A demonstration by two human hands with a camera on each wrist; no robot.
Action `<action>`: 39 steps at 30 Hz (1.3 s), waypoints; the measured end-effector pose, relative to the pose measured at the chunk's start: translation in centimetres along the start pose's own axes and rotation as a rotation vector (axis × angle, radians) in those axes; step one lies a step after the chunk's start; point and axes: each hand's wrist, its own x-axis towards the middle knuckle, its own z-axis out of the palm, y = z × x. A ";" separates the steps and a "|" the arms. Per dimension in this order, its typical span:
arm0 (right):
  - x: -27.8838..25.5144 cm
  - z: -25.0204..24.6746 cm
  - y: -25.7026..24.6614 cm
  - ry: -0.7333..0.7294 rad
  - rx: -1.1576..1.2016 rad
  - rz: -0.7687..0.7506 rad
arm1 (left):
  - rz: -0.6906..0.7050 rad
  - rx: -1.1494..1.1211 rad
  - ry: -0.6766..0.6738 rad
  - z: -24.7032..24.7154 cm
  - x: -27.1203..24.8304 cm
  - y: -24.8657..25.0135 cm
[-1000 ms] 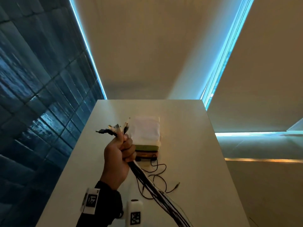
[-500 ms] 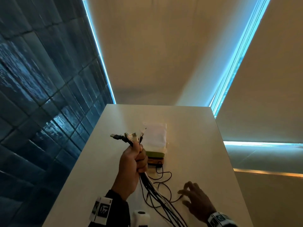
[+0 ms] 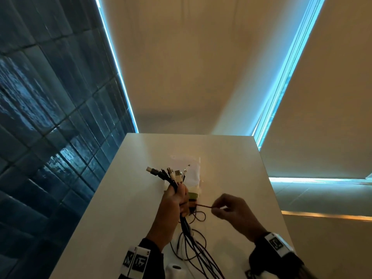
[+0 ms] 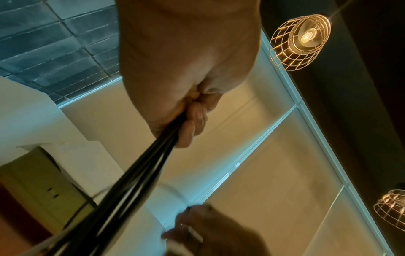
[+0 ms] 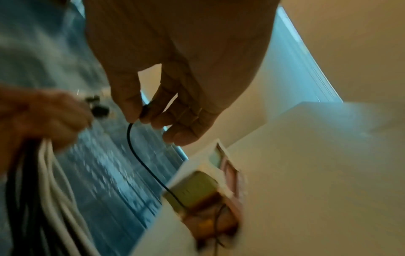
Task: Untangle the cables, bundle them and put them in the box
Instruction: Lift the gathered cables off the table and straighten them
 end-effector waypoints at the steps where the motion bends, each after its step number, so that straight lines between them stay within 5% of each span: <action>1: 0.6 0.0 -1.2 0.005 0.136 0.003 | 0.002 0.011 0.004 0.3 0.1 0.0; 5: 2.3 1.0 -5.2 0.004 0.562 -0.047 | -0.014 0.060 0.030 1.2 0.6 -0.1; 10: 3.6 2.3 -8.0 0.047 0.812 -0.098 | -0.011 -0.049 0.068 1.3 0.5 0.3; 15: 4.0 3.5 -8.6 0.034 0.557 0.022 | 0.004 -0.074 0.090 1.0 0.5 0.5; 25: 1.8 3.9 -8.8 -0.061 0.279 -0.091 | 0.023 -0.089 0.176 0.6 0.7 0.0; 32: 1.5 4.9 -9.1 0.191 0.298 -0.212 | 0.040 -0.104 0.106 1.4 0.5 -0.1; 39: 0.4 5.5 -8.0 0.178 0.131 -0.288 | 0.038 -0.107 0.133 1.0 0.8 -0.9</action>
